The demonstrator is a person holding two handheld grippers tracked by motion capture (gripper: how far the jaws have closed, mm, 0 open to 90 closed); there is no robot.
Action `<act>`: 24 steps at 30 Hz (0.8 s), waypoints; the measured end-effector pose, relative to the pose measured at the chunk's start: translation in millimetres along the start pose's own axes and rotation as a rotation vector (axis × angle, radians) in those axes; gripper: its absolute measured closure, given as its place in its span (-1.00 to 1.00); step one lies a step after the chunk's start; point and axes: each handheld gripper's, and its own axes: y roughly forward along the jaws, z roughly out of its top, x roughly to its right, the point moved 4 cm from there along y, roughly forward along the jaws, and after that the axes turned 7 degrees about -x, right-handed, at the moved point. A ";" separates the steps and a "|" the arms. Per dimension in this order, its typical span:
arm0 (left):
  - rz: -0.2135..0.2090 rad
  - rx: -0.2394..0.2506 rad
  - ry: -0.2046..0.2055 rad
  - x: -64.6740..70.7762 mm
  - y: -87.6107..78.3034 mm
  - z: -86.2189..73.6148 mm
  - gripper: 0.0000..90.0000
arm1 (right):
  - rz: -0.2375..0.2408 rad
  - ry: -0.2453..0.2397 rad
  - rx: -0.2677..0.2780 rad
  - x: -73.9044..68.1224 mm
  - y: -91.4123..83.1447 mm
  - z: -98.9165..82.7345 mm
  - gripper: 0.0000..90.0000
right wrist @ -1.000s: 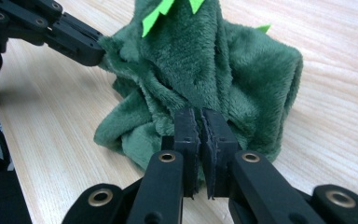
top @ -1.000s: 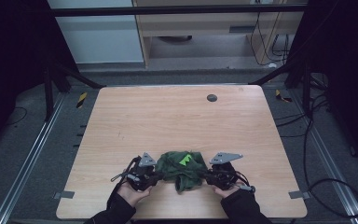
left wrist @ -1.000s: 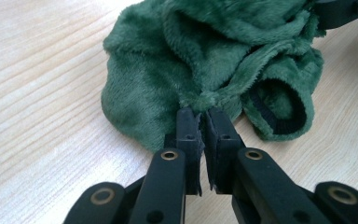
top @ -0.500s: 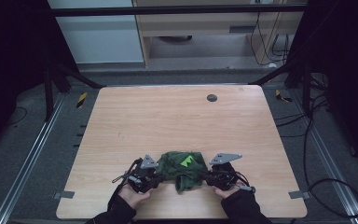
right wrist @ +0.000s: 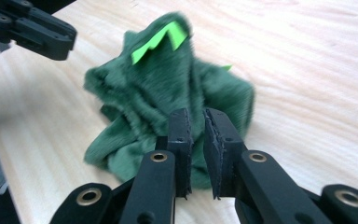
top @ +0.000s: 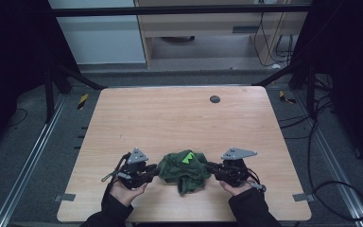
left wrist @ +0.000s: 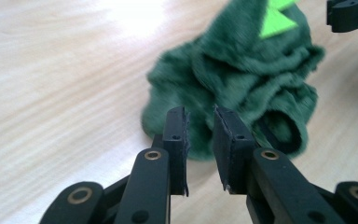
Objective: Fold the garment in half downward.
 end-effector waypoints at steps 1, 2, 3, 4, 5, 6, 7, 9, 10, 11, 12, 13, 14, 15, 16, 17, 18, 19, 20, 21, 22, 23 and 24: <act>0.005 0.002 -0.004 -2.4 0.0 2.1 0.67 | -0.006 0.003 0.003 2.0 -0.3 2.0 0.80; 0.010 0.008 -0.009 -5.0 0.0 4.4 0.67 | -0.014 0.008 0.006 4.2 -0.3 4.0 0.80; 0.017 0.010 -0.013 -7.6 -0.2 6.6 0.69 | -0.023 0.014 0.015 8.1 -0.3 8.6 0.81; 0.019 0.018 -0.018 -9.6 1.0 8.9 0.69 | -0.023 0.014 0.015 8.1 -0.3 8.6 0.81; 0.026 0.023 -0.021 -11.5 1.8 11.0 0.70 | -0.027 0.017 0.018 10.0 0.1 10.8 0.83; 0.033 0.026 -0.025 -13.4 2.7 13.0 0.71 | -0.030 0.021 0.018 11.6 0.4 12.9 0.84; 0.034 0.028 -0.030 -15.0 3.7 15.0 0.72 | -0.038 0.024 0.021 13.5 1.2 15.0 0.85; 0.045 0.037 -0.036 -18.0 5.5 19.7 0.74 | -0.043 0.032 0.023 16.8 3.5 19.5 0.87; 0.049 0.038 -0.039 -19.0 6.0 22.4 0.76 | -0.046 0.034 0.022 18.0 4.7 21.6 0.88; 0.056 0.043 -0.040 -19.6 6.4 25.6 0.77 | -0.052 0.034 0.025 19.5 6.0 24.1 0.89; 0.063 0.052 -0.039 -20.2 6.6 28.9 0.79 | -0.052 0.037 0.031 20.5 7.3 26.8 0.91; 0.070 0.059 -0.037 -20.4 6.9 32.4 0.81 | -0.054 0.044 0.032 21.1 8.5 29.3 0.92; 0.079 0.066 -0.035 -20.6 7.5 35.7 0.83 | -0.057 0.038 0.037 22.4 10.3 32.1 0.93; 0.087 0.072 -0.033 -20.8 8.6 38.7 0.84 | -0.060 0.038 0.040 23.2 12.0 34.7 0.95; 0.093 0.075 -0.034 -20.9 10.2 41.2 0.87 | -0.061 0.042 0.043 23.5 13.8 37.1 0.97; 0.097 0.078 -0.033 -21.1 12.2 43.2 0.88 | -0.063 0.043 0.046 23.8 15.7 39.4 0.99; 0.101 0.079 -0.034 -21.1 14.6 44.7 0.90 | -0.065 0.043 0.049 24.0 17.8 41.4 0.99; 0.102 0.078 -0.036 -21.3 17.5 45.8 0.92 | -0.066 0.042 0.049 24.2 20.0 43.1 1.00; 0.104 0.075 -0.035 -21.4 21.0 46.7 0.94 | -0.068 0.045 0.049 24.3 22.1 44.3 1.00; 0.108 0.071 -0.032 -21.7 24.4 47.4 0.98 | -0.066 0.050 0.042 25.0 27.1 45.3 1.00; 0.105 0.069 -0.037 -21.7 27.7 48.2 0.98 | -0.066 0.050 0.042 25.0 27.1 45.3 1.00; 0.096 0.065 -0.040 -21.6 30.9 49.2 0.99 | -0.069 0.046 0.038 25.5 29.6 45.4 1.00; 0.093 0.062 -0.042 -20.8 34.1 50.3 0.99 | -0.070 0.046 0.033 25.7 32.0 45.2 1.00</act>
